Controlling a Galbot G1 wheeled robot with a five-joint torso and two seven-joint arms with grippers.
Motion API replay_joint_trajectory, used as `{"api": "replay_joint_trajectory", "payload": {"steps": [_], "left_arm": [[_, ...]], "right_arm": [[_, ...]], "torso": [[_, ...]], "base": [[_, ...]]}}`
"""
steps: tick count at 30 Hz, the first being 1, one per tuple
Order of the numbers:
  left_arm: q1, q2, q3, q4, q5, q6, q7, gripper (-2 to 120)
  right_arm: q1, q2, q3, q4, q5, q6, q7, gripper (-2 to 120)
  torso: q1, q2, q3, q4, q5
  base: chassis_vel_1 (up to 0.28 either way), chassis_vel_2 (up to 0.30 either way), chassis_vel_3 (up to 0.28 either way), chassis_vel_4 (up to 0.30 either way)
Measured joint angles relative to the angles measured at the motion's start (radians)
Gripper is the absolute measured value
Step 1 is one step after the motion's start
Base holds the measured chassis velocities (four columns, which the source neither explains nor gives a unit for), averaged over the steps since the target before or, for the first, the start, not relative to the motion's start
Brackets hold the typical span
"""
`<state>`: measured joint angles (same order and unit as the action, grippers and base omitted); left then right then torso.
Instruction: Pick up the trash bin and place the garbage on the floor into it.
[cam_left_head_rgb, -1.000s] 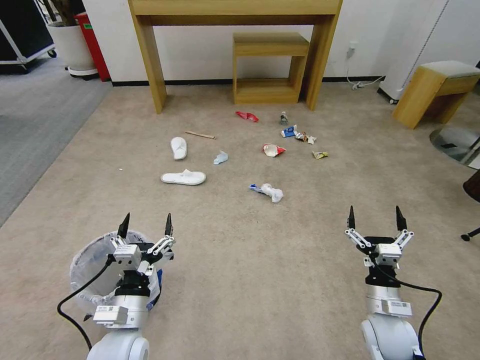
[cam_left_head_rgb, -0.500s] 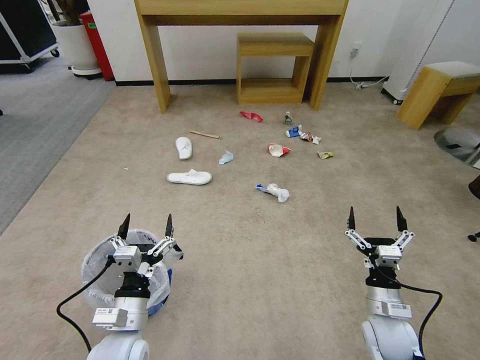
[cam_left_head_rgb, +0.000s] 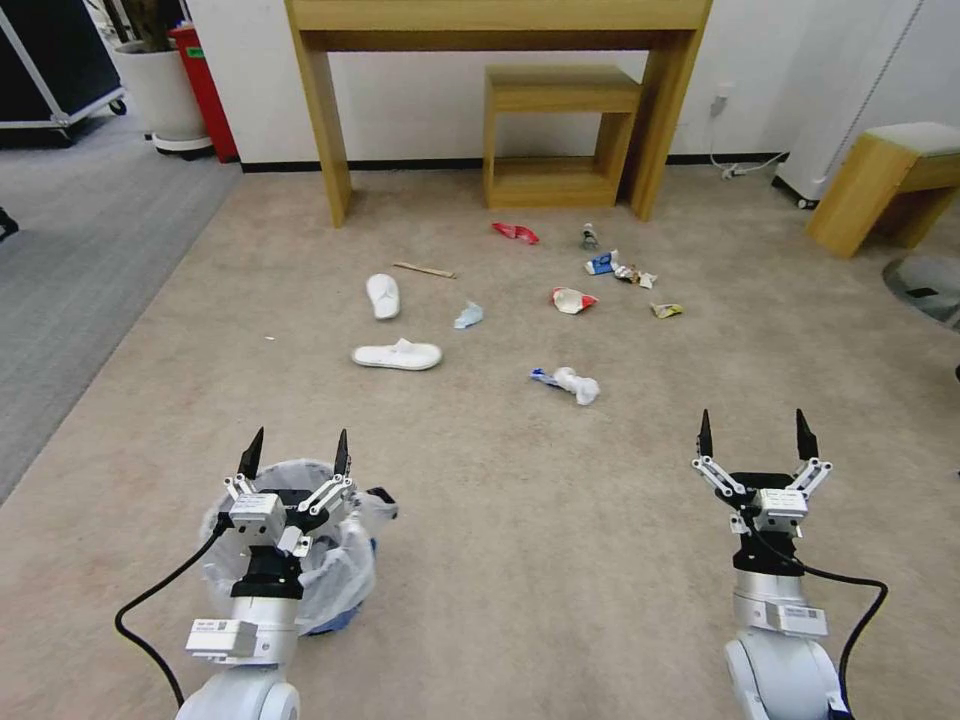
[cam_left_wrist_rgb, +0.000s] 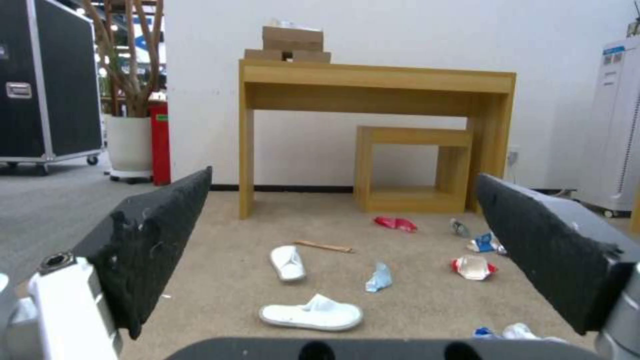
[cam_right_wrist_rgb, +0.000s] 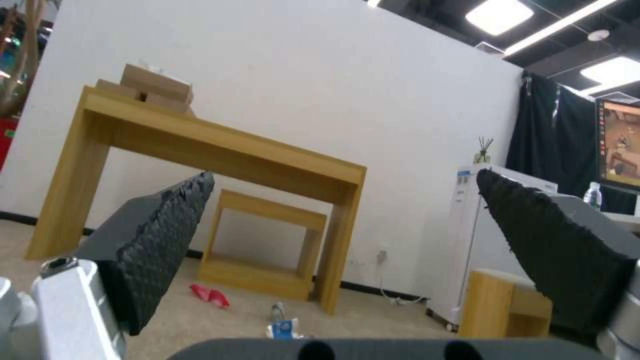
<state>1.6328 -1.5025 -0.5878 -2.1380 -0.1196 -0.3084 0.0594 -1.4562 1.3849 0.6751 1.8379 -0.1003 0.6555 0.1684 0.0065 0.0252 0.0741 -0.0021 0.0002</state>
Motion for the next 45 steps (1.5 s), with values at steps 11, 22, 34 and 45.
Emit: {"api": "replay_joint_trajectory", "payload": {"steps": [11,22,34,45], "left_arm": [[0.004,0.001,-0.005,0.001,0.001,-0.004,0.002,97],[0.01,0.008,-0.016,-0.004,-0.004,-0.006,0.002,97],[0.011,0.006,-0.008,0.0,-0.005,-0.009,0.002,97],[0.012,0.01,-0.007,-0.001,-0.009,-0.01,0.003,97]], "right_arm": [[0.001,0.01,-0.008,-0.004,-0.003,0.009,0.004,100],[0.007,0.013,-0.005,-0.018,-0.016,0.024,0.012,100],[0.006,0.017,-0.011,-0.015,-0.027,0.024,0.034,100],[0.007,0.024,-0.014,-0.009,-0.085,0.035,0.062,100]], "torso": [[0.0,0.0,0.0,-0.0001,-0.0003],[0.0,0.0,0.0,-0.0001,-0.0001],[0.0,0.0,0.0,0.0,-0.0002],[0.0,0.0,0.0,-0.0001,0.0]], "base": [[0.053,0.053,-0.061,-0.059],[0.042,0.038,-0.041,-0.042],[0.038,0.034,-0.029,-0.036],[0.011,0.011,-0.009,-0.013]]}}
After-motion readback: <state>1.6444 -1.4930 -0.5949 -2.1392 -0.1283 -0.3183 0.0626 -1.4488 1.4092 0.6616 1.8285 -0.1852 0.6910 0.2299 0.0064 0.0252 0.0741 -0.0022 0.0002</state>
